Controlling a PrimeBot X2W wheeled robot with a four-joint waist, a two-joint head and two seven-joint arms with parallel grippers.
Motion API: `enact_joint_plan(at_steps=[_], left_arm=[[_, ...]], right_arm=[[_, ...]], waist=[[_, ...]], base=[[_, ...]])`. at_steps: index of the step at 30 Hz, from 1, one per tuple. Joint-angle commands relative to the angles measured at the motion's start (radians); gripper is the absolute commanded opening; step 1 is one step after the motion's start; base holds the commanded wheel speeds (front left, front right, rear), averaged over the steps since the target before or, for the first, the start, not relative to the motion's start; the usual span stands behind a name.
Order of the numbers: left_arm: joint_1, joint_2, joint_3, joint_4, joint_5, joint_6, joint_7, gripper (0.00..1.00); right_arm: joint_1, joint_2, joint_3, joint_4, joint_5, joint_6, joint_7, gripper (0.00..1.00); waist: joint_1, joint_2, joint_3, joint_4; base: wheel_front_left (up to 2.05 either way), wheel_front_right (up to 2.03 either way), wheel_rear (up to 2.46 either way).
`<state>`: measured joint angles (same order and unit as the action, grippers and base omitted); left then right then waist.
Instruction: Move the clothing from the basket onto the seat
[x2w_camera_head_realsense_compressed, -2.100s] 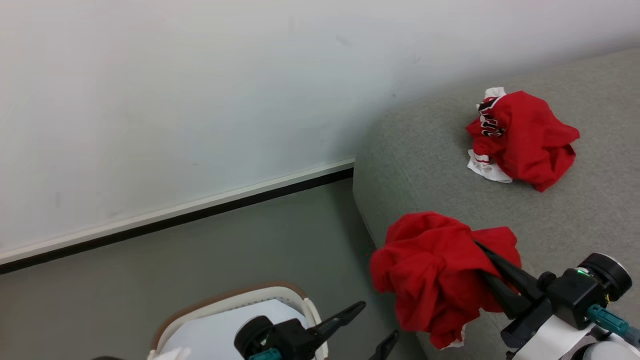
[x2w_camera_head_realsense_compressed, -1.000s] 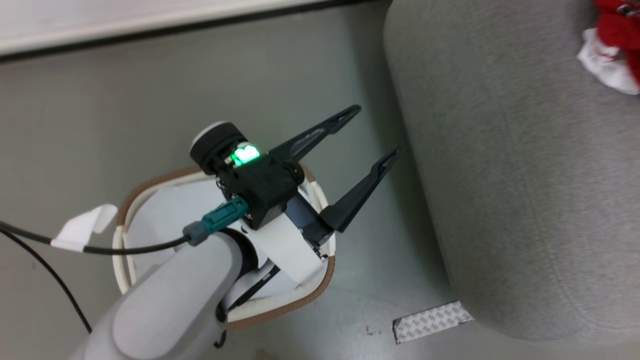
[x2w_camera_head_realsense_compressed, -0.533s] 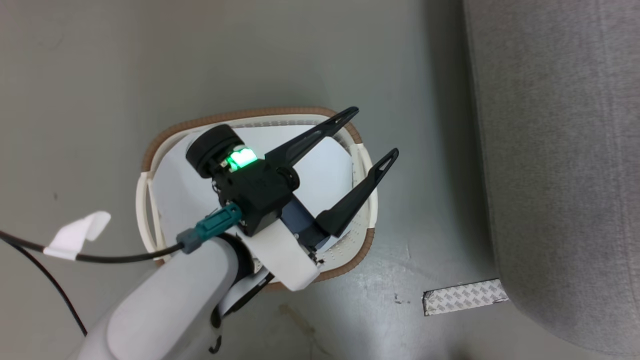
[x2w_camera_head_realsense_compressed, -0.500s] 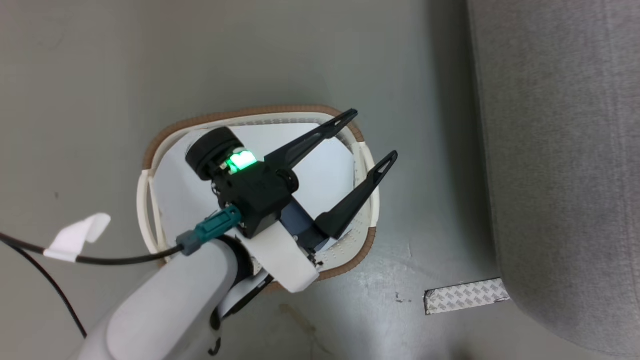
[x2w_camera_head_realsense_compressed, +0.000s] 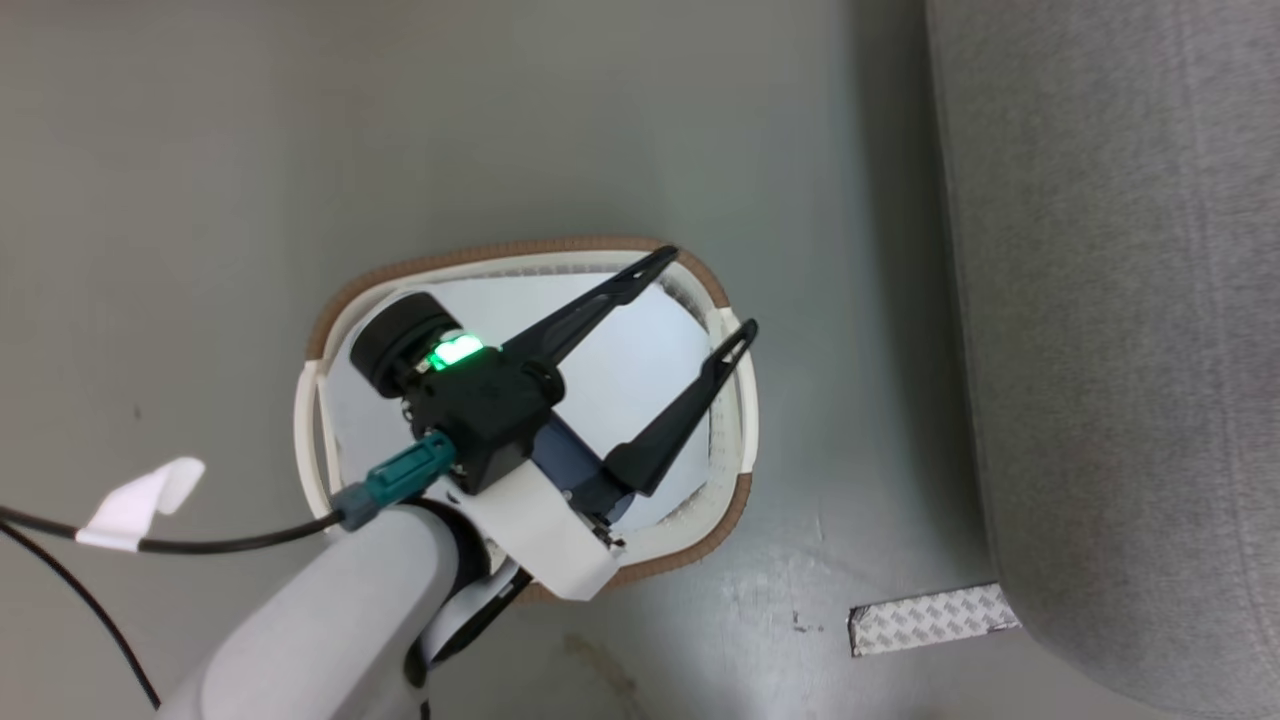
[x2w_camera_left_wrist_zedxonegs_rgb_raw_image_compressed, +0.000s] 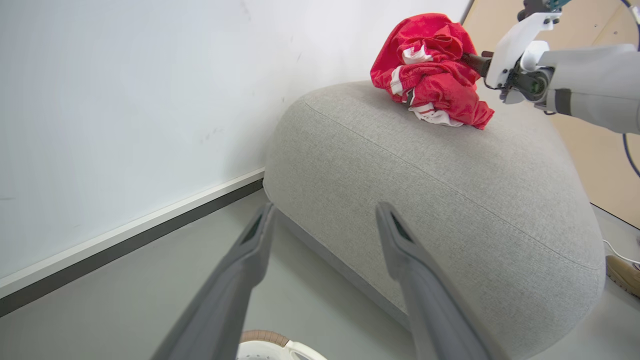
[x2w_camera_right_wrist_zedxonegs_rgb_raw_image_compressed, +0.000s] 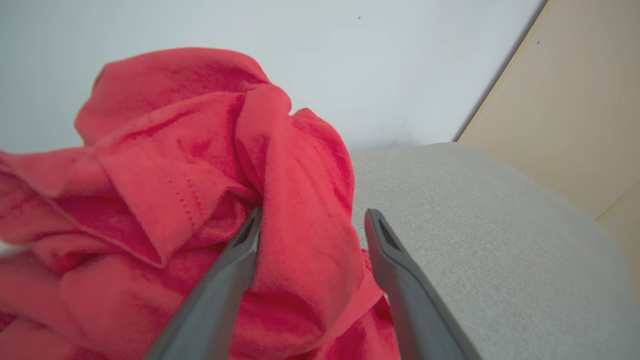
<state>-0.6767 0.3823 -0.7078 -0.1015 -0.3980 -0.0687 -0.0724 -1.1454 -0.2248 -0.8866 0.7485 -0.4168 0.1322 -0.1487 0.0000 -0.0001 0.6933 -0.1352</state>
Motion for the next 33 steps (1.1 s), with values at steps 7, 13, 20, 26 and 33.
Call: enact_joint_plan(at_steps=[7, 13, 20, 26, 33], left_arm=[[0.097, 0.019, 0.030, 0.058, -0.050, 0.031, -0.059, 1.00], [0.209, 0.036, 0.067, 0.117, -0.099, 0.071, -0.123, 1.00], [0.332, 0.033, 0.126, 0.167, -0.139, 0.123, -0.175, 1.00], [0.450, 0.024, 0.202, 0.201, -0.155, 0.163, -0.193, 1.00], [0.583, -0.025, 0.337, 0.194, -0.115, 0.174, -0.192, 1.00]], right_arm=[[0.094, -0.027, 0.101, 0.078, -0.025, -0.003, -0.077, 1.00], [0.240, -0.006, 0.248, 0.024, 0.070, -0.003, -0.114, 1.00], [0.463, 0.036, 0.435, -0.188, 0.221, -0.003, -0.116, 1.00], [0.714, 0.091, 0.554, -0.423, 0.344, -0.003, -0.115, 1.00], [0.929, 0.152, 0.635, -0.570, 0.413, -0.003, -0.115, 1.00]], waist=[[0.0000, 0.0001, -0.168, -0.040], [0.0000, 0.0001, -0.309, -0.050], [0.0000, 0.0001, -0.437, -0.018], [0.0000, 0.0001, -0.527, 0.038], [0.0000, 0.0001, -0.609, 0.094]], base=[[0.00, 0.00, 0.00], [0.00, 0.00, 0.00], [0.00, 0.00, 0.00], [0.00, 0.00, 0.00], [0.00, 0.00, 0.00]])
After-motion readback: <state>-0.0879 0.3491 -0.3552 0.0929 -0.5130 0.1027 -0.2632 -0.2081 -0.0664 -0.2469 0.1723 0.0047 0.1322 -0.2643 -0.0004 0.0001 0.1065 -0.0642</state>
